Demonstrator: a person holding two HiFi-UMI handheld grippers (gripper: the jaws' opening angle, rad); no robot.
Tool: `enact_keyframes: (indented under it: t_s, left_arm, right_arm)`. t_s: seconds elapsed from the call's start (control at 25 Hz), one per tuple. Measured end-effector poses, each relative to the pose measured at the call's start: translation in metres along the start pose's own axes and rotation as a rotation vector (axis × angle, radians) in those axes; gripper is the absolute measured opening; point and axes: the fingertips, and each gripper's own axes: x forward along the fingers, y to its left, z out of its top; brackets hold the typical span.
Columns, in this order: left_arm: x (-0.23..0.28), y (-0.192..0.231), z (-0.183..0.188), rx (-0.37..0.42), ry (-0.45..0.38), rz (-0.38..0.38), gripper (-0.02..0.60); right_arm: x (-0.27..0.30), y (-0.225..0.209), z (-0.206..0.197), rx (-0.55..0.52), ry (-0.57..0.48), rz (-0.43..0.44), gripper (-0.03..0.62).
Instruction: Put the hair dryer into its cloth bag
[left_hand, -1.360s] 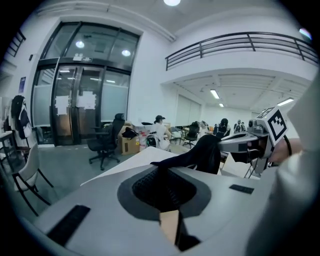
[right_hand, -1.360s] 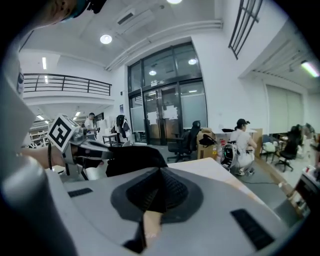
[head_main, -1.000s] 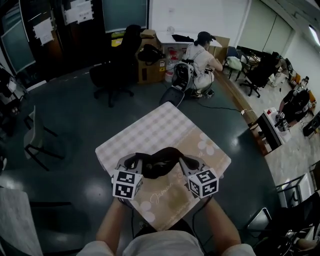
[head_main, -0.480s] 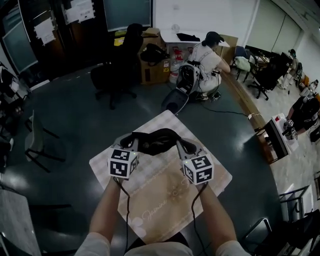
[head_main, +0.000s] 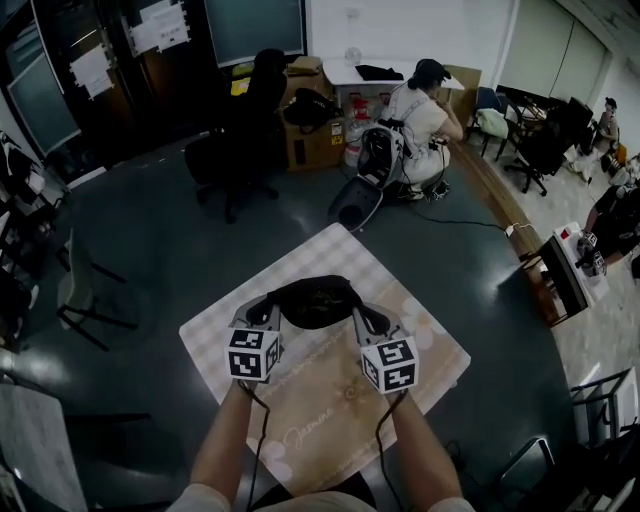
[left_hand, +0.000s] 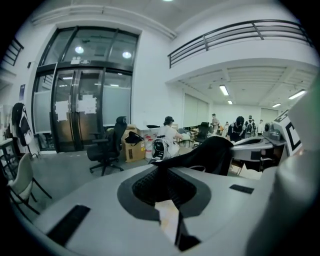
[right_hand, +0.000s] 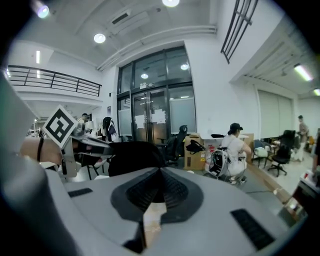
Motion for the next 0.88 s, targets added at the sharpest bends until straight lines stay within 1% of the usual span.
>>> enact_keyframes:
  t_s: [0.12,0.24,0.32,0.44,0.56,0.72,0.88]
  left_arm:
    - [-0.023,-0.011,-0.027,-0.007,0.051,-0.027,0.021]
    - [-0.047,-0.029,-0.064,0.031,0.105,-0.062,0.021]
    - [-0.061,-0.037,-0.090,0.040,0.125,-0.079,0.021]
    - [-0.078,-0.040,-0.129,0.019,0.143,-0.088,0.021]
    - [-0.090,-0.036,-0.164,-0.017,0.149,-0.094,0.021]
    - [-0.095,-0.034,-0.214,-0.016,0.209,-0.109,0.021]
    - [-0.091,-0.039,-0.258,-0.019,0.251,-0.117,0.021]
  right_arm:
    - [-0.021,0.013,-0.027,0.034,0.029,-0.015,0.020]
    - [-0.043,0.030,-0.061,0.059,0.063,-0.037,0.020]
    - [-0.055,0.040,-0.085,0.081,0.083,-0.058,0.020]
    - [-0.069,0.061,-0.122,0.111,0.125,-0.078,0.020]
    - [-0.074,0.082,-0.154,0.098,0.174,-0.081,0.020]
    - [-0.071,0.098,-0.192,0.055,0.236,-0.091,0.020]
    - [-0.065,0.103,-0.230,0.050,0.295,-0.100,0.020]
